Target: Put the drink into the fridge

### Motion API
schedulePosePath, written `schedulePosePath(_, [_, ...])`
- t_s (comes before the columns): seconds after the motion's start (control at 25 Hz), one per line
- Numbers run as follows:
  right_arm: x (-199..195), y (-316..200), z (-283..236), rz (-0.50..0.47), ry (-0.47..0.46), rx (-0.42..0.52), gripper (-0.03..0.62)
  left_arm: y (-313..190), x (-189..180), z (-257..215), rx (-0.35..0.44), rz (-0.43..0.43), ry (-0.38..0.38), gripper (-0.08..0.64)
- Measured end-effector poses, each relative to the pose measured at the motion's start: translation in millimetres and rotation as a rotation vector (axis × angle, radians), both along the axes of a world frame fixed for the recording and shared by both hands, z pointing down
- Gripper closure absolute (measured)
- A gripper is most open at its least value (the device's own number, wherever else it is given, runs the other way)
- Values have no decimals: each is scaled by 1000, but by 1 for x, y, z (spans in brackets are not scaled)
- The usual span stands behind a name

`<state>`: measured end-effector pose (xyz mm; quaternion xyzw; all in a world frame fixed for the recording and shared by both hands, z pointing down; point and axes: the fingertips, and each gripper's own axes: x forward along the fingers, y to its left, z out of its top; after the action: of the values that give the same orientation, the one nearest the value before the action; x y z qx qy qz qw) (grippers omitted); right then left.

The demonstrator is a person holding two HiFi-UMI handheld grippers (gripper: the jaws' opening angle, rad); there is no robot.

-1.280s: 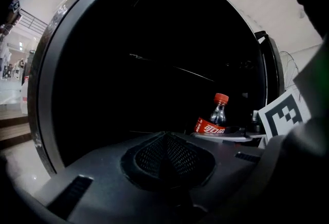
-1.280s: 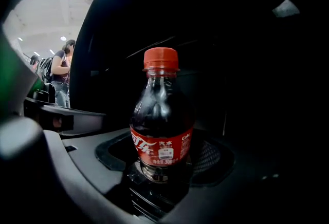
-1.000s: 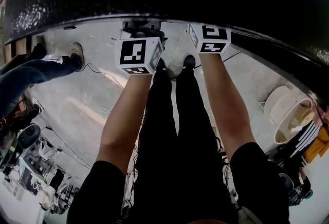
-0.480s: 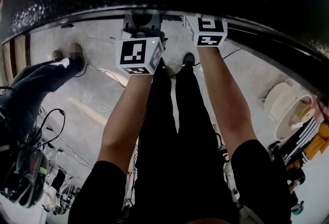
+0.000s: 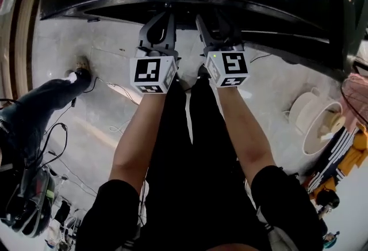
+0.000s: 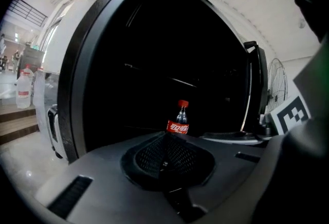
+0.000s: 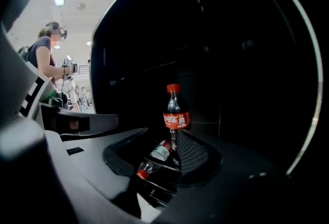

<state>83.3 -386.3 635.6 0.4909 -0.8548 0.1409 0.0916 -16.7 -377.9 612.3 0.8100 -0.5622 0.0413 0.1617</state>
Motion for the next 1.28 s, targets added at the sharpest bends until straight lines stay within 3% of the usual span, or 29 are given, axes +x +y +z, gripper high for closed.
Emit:
schedulePosePath(0.12, [-2,33,-38,-17,4,-3,430,22,-3,-33,14,11,-8,545])
schedulePosePath(0.24, [-5,61,-82,2,13,-5,518,46,-6,-63,4,41,-11,545])
schedulePosePath(0.36, [1,84,-125,19,18,-4,559,76,-6,-102,-7,56,19,545])
schedulePosePath(0.6, [14,119,-227,-42,23,109,569,107,-3,-181,43,104,56,545])
schedulePosePath(0.88, [57,134,-321,-12,-4,242,570,133,-23,-265,124,124,36,545])
schedulePosePath(1.08, [109,140,-353,34,-38,285,569,142,-45,-306,172,96,28,545])
schedulePosePath(1.2, [130,140,-364,41,-154,262,571,142,-58,-314,178,63,23,545])
schedulePosePath(1.28, [135,139,-365,46,-131,260,571,145,-66,-313,174,32,19,545])
